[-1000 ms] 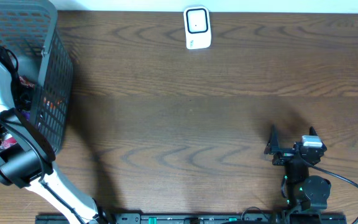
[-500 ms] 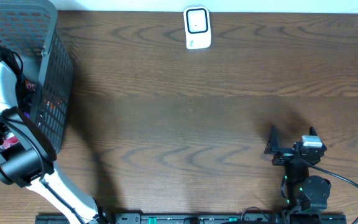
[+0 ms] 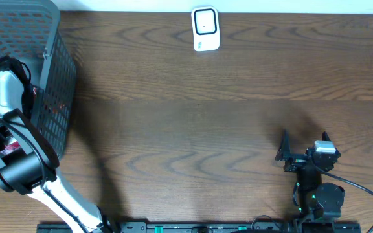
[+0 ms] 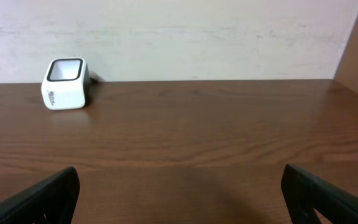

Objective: Scan the item barcode
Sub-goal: 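Grasp the purple-red wrapped pack in the basket with the left gripper, then lift the pack out and carry it to the white scanner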

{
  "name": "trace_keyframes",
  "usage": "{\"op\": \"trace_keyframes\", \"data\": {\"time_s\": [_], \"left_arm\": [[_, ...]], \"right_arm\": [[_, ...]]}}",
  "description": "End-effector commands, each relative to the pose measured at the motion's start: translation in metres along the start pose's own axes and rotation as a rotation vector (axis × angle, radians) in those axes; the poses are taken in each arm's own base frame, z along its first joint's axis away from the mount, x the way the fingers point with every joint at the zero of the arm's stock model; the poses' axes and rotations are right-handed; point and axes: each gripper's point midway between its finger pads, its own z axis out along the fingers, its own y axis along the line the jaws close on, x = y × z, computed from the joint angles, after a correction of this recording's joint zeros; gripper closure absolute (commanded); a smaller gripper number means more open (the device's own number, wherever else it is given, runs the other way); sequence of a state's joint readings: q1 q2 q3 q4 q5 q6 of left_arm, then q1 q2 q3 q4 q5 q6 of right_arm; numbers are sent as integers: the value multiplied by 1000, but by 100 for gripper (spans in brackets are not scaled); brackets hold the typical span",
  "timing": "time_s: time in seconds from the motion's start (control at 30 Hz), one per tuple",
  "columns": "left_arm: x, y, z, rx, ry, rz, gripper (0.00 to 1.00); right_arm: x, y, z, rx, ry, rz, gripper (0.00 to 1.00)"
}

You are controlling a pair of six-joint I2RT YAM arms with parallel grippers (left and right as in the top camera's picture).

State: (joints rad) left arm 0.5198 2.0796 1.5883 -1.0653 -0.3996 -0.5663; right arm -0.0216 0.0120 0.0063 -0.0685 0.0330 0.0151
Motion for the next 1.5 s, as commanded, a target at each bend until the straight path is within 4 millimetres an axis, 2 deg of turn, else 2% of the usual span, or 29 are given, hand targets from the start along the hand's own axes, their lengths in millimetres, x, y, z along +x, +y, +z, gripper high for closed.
{"op": "trace_keyframes", "data": {"time_s": [0.0, 0.1, 0.2, 0.37, 0.5, 0.6, 0.7, 0.87, 0.97, 1.2, 1.37, 1.47], "left_arm": [[11, -1, 8, -6, 44, 41, 93], [15, 6, 1, -20, 64, 66, 93], [11, 11, -15, -4, 50, 56, 92], [2, 8, -60, 166, -7, -5, 93], [-7, 3, -112, 382, -95, -63, 93], [-14, 4, -161, 566, -185, -98, 93], [-17, 9, -208, 725, -276, -116, 93], [-18, 24, -273, 926, -421, -126, 93], [-10, 29, -308, 1055, -467, -102, 93], [32, 14, -389, 1423, -474, 86, 93], [62, 6, -422, 1491, -542, 208, 93], [90, -3, -436, 1513, -586, 343, 92]], "right_arm": [[0, 2, 0, -10, -1, 10, 1], [0, 2, 0, -10, -1, 10, 1], [0, 2, 0, -10, -1, 10, 1], [0, 2, 0, -10, -1, 10, 1], [0, 2, 0, -10, -1, 10, 1], [0, 2, 0, -10, -1, 10, 1], [0, 2, 0, -10, -1, 10, 1], [0, 2, 0, -10, -1, 10, 1], [0, 2, 0, -10, -1, 10, 1], [0, 2, 0, -10, -1, 10, 1], [0, 2, 0, -10, -1, 10, 1], [0, 2, 0, -10, -1, 10, 1]]}}
